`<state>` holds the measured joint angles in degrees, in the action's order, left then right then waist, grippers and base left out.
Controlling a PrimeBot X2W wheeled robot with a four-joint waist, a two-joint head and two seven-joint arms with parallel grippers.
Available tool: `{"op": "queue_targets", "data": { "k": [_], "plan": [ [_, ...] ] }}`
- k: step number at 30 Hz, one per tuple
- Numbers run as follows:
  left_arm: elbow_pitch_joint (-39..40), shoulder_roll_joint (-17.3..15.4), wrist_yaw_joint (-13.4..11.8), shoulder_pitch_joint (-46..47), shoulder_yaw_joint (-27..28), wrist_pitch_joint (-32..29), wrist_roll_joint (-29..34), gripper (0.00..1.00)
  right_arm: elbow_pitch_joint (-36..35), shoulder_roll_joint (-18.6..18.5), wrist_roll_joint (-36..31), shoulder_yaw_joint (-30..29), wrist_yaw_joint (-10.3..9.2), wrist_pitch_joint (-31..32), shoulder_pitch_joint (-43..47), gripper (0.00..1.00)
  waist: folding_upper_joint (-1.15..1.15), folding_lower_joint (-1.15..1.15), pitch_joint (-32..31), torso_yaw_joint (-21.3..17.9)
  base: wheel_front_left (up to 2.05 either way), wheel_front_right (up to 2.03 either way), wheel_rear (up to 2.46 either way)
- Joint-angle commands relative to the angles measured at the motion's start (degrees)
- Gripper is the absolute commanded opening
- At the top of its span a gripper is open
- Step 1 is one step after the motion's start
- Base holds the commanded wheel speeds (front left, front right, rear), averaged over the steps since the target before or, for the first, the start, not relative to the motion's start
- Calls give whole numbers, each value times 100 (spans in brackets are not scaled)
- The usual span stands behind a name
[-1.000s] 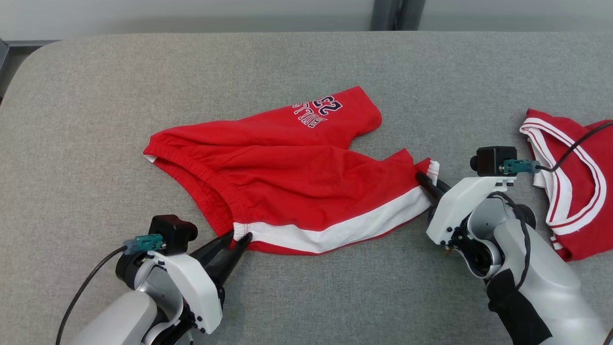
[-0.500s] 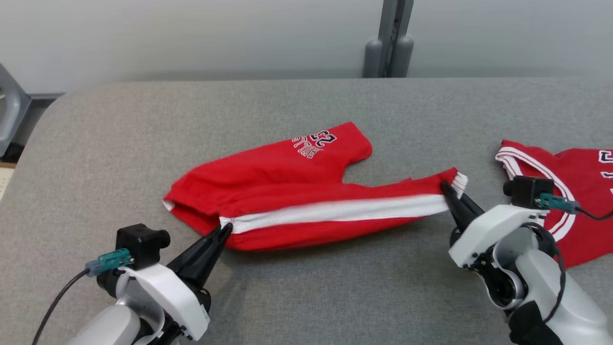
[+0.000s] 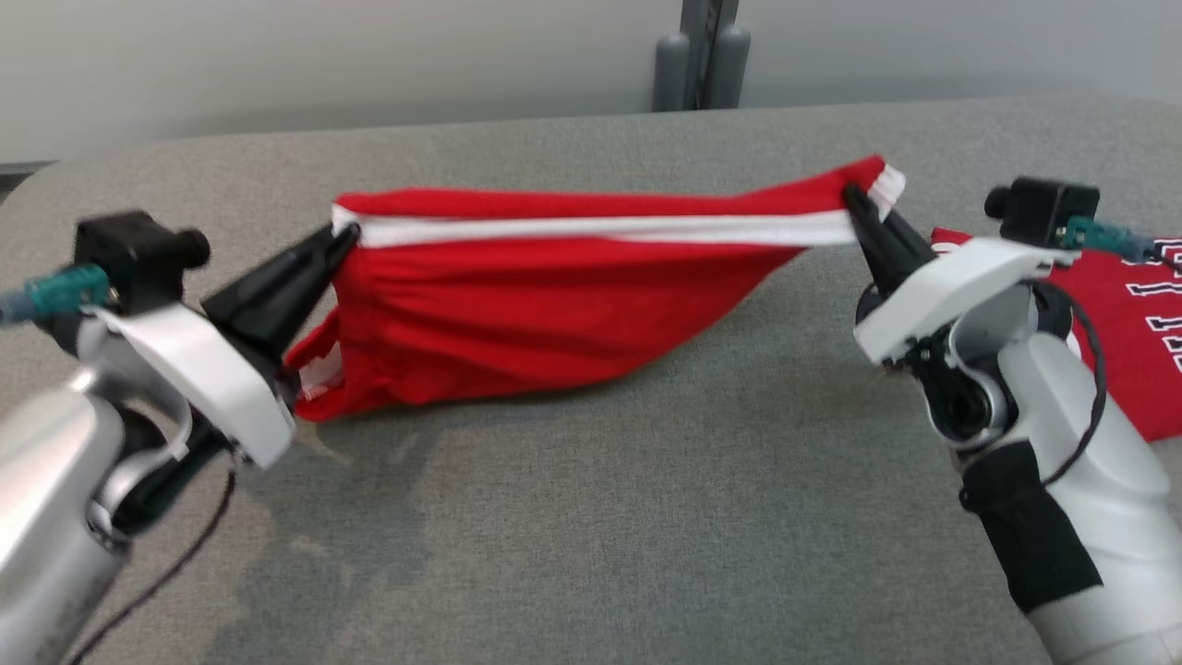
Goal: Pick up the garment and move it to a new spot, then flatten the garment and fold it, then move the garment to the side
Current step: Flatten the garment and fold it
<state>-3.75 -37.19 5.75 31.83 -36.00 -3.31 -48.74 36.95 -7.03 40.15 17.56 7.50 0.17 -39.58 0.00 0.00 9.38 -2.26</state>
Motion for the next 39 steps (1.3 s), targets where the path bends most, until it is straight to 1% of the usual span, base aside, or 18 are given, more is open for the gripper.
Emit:
{"op": "queue_targets", "data": {
  "k": [1, 4, 6, 10, 13, 16, 19, 21, 22, 25, 26, 27, 29, 33, 39],
  "plan": [
    [-134, -101, 55, 356, 68, -93, -21, 0, 73, 50, -91, -111, -1, 21, -290, 0, 0, 0, 391, -125, 0, 0, 0],
    [-410, -277, 142, 1146, 79, -376, -100, 0, 222, 231, -230, -319, -1, 42, -978, 0, 0, 0, 839, -238, 0, 0, 0],
    [-604, -401, 156, 1692, 32, -543, -162, 0, 331, 299, -383, -414, -2, 4, -1477, 0, 0, 0, 1130, -302, 0, 0, 0],
    [-789, -708, 167, 2849, -266, -728, -385, 0, 526, 374, -404, -586, -2, -145, -2498, 0, 0, 0, 1619, -401, 0, 0, 0],
    [-943, -889, 169, 3734, -562, -741, -513, 0, 593, 377, -37, -503, -2, -366, -3249, 0, 0, 0, 1932, -449, 0, 0, 0],
    [-1223, -1059, 167, 4642, -787, -749, -659, 0, 795, 367, 312, -456, -3, -783, -4031, 0, 0, 0, 2238, -520, 0, 0, 0],
    [-1603, -1087, 163, 5443, -997, -680, -740, 0, 1154, 356, 620, -450, -9, -1176, -4818, 0, 0, 0, 2500, -520, 0, 0, 0],
    [-1823, -1035, 163, 5898, -1109, -596, -858, 0, 1388, 348, 811, -505, -15, -1378, -5331, 0, 0, 0, 2636, -500, 0, 0, 0],
    [-1823, -1035, 163, 5898, -1109, -596, -858, 0, 1388, 348, 811, -505, -15, -1378, -5331, 0, 0, 0, 2636, -500, 0, 0, 0],
    [-2144, -943, 151, 6415, -1271, -430, -1047, 0, 1724, 333, 882, -642, -16, -1534, -5953, 0, 0, 0, 2783, -448, 0, 0, 0],
    [-2231, -898, 151, 6488, -1332, -369, -1124, 0, 1803, 335, 903, -640, -16, -1556, -6065, 0, 0, 0, 2808, -426, 0, 0, 0],
    [-2354, -821, 151, 6610, -1532, -278, -1268, 0, 1935, 342, 869, -500, -16, -1553, -6236, 0, 0, 0, 2844, -407, 0, 0, 0],
    [-2374, -807, 152, 6593, -1749, -168, -1416, 0, 1953, 346, 858, -430, -15, -1558, -6255, 0, 0, 0, 2868, -402, 0, 0, 0],
    [-2436, -866, 156, 6297, -2267, 24, -1702, 0, 2040, 360, 910, -77, -14, -1553, -5876, 0, 0, 0, 2870, -427, 0, 0, 0],
    [-2158, -1166, 159, 5777, -3155, 367, -2051, 0, 1763, 373, 1190, 508, -4, -1553, -5031, 0, 0, 0, 2725, -521, 0, 0, 0]
  ]
}}
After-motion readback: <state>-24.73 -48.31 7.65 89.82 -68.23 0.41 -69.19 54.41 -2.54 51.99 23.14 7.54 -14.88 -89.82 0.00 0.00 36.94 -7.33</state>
